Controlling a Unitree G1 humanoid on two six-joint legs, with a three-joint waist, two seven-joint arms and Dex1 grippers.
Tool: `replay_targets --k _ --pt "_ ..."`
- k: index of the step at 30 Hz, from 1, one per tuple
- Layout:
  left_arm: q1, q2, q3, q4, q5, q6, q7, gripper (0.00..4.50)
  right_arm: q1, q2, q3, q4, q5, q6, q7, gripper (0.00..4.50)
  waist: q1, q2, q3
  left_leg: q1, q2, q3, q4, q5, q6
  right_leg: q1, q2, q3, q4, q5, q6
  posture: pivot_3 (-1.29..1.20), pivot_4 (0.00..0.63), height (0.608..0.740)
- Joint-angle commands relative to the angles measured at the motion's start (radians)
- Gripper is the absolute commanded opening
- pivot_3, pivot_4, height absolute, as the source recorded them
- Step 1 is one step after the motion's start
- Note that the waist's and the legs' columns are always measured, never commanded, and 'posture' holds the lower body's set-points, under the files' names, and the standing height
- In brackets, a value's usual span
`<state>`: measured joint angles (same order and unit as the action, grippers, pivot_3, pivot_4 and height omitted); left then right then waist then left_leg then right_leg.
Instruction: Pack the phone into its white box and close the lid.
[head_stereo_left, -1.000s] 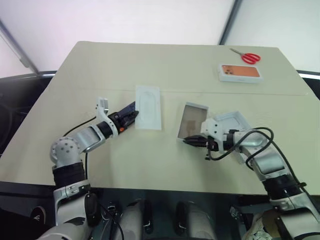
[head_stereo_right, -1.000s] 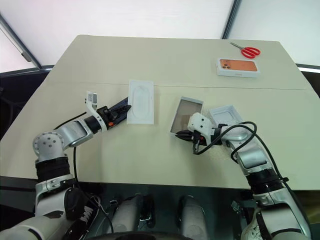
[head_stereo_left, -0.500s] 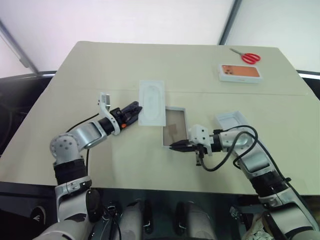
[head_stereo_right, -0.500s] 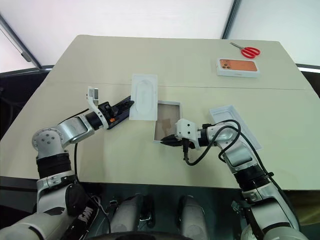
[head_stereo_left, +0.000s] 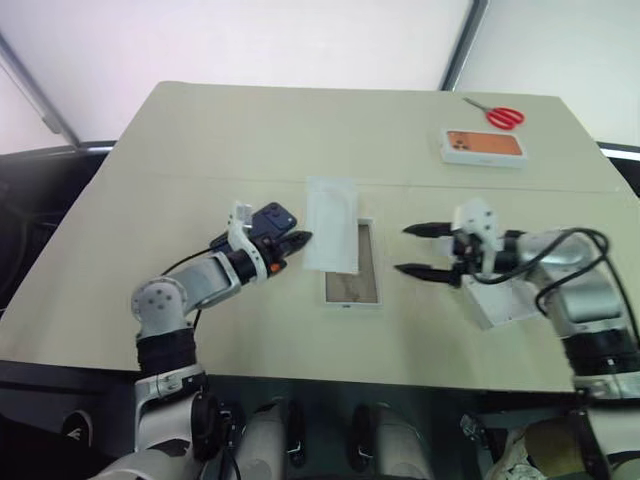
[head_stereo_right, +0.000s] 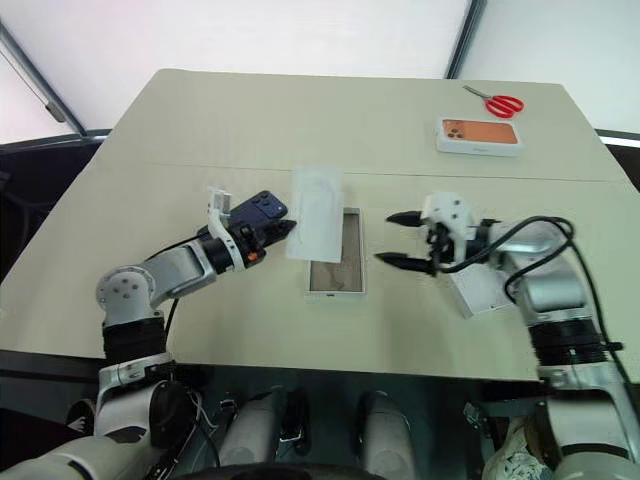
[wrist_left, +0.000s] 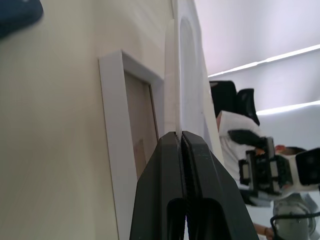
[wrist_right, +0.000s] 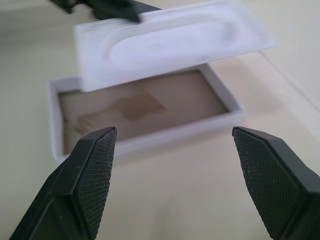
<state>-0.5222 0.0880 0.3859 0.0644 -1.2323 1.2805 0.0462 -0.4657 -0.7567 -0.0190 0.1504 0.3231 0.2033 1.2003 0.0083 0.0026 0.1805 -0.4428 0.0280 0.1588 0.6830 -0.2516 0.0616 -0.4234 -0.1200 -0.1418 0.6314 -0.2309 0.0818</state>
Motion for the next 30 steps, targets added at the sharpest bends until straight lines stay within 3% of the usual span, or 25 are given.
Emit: replay_targets --k 1,23,30 --pt "-0.009 -0.027 -0.031 -0.044 -0.031 0.013 0.027 0.0 0.003 0.012 -0.013 -0.013 0.004 -0.024 -0.012 3.86 -0.001 0.0 0.0 0.0 0.0 0.0 0.0 0.0 0.0 0.0 0.0 0.0 0.0 0.0 0.0 0.0 0.15 0.738" --pt "0.078 -0.069 -0.039 -0.155 -0.108 -0.03 0.15 0.0 -0.018 0.06 0.015 0.056 -0.05 -0.138 -0.042 3.86 0.004 0.0 0.0 0.0 0.0 0.0 0.0 0.0 0.0 0.0 0.0 0.0 0.0 0.0 0.0 0.0 0.15 0.738" --pt "0.097 -0.038 -0.073 -0.163 -0.129 -0.029 0.147 0.0 -0.02 0.066 0.023 0.067 -0.059 -0.16 -0.046 3.86 0.003 0.0 0.0 0.0 0.0 0.0 0.0 0.0 0.0 0.0 0.0 0.0 0.0 0.0 0.0 0.0 0.15 0.738"
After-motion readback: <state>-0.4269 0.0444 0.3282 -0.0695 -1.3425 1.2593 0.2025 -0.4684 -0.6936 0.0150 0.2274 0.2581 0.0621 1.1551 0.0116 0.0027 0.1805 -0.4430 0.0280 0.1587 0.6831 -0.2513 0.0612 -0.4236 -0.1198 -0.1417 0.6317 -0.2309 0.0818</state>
